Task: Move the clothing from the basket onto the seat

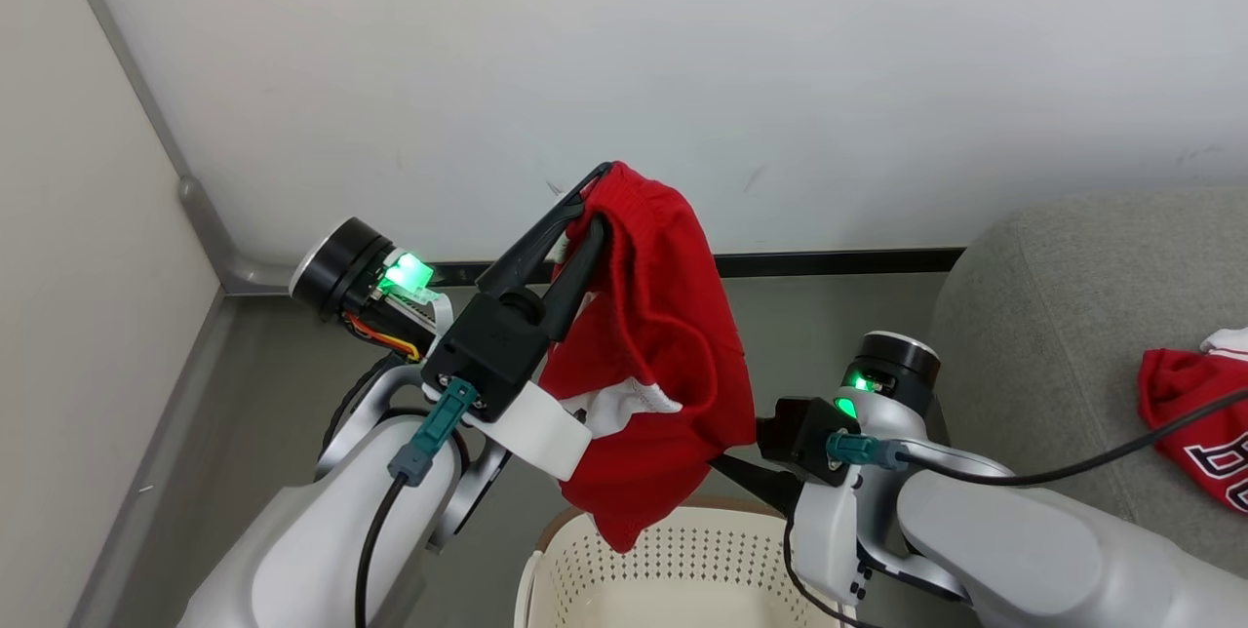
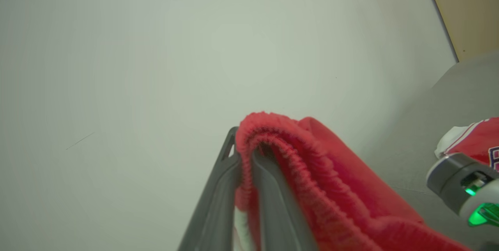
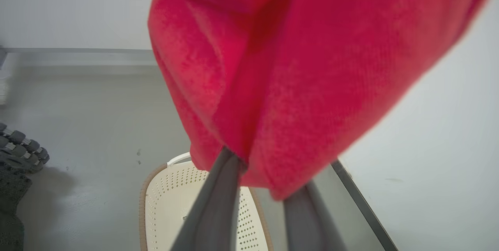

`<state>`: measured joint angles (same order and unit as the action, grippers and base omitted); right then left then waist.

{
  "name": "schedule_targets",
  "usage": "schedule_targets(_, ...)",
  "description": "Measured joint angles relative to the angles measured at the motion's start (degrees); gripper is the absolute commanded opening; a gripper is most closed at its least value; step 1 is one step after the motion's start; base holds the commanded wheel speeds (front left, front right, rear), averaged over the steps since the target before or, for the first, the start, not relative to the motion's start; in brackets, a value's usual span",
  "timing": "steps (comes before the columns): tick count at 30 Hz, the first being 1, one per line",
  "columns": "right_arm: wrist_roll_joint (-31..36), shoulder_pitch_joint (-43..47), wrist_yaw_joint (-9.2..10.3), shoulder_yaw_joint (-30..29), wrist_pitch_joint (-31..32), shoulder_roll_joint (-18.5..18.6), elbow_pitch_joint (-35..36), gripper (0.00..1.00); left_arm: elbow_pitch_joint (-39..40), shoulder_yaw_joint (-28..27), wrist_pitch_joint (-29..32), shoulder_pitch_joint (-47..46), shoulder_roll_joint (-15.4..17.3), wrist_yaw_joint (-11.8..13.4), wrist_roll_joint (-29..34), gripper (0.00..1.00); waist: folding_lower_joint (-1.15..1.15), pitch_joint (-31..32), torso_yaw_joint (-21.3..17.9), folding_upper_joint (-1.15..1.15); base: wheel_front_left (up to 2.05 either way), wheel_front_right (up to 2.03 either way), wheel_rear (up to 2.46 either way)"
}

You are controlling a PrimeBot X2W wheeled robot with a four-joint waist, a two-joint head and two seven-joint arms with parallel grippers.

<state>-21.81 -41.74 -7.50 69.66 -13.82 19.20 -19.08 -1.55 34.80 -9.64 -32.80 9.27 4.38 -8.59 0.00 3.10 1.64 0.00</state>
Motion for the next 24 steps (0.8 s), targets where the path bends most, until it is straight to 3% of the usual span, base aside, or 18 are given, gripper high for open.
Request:
schedule_targets(1, -0.1, 0.0, -0.01, 0.4, -0.2, -0.1, 0.0, 0.08, -0.1, 0.0, 0.0, 0.0, 0.0, 0.0, 0.0, 0.0, 0.0, 0.0, 0.0, 0.0, 0.0, 0.0, 0.0)
schedule_targets(2, -0.1, 0.0, 0.0, 0.8, -0.4, -0.2, 0.0, 0.0, -0.2, -0.1, 0.0, 0.1, 0.0, 0.0, -0.1, 0.0, 0.0, 0.0, -0.1, 0.0, 0.0, 0.0, 0.0)
schedule_targets(10, -3.5, -0.1, -0.01, 0.6, -0.5, 0.5, -0.2, 0.0, -2.1, -1.6, 0.2, 2.2, 0.6, 0.6, -2.2, 0.0, 0.0, 0.2, -0.9, 0.0, 0.0, 0.0, 0.0)
schedule_targets(21, -9.1, 3.3, 0.0, -13.3, -0.6, 3.0, 3.0, 0.0, -4.9, -3.9, 0.5, 8.7, 1.1, 1.3, -7.5, 0.0, 0.0, 0.2, -2.7, 0.0, 0.0, 0.0, 0.0)
schedule_targets(24, -9.6, 4.6, 0.0, -17.4, -0.6, 4.3, 3.0, 0.0, -5.2, -3.9, 0.5, 10.1, 1.0, 0.9, -8.8, 0.53, 0.0, 0.2, -3.4, 0.0, 0.0, 0.0, 0.0)
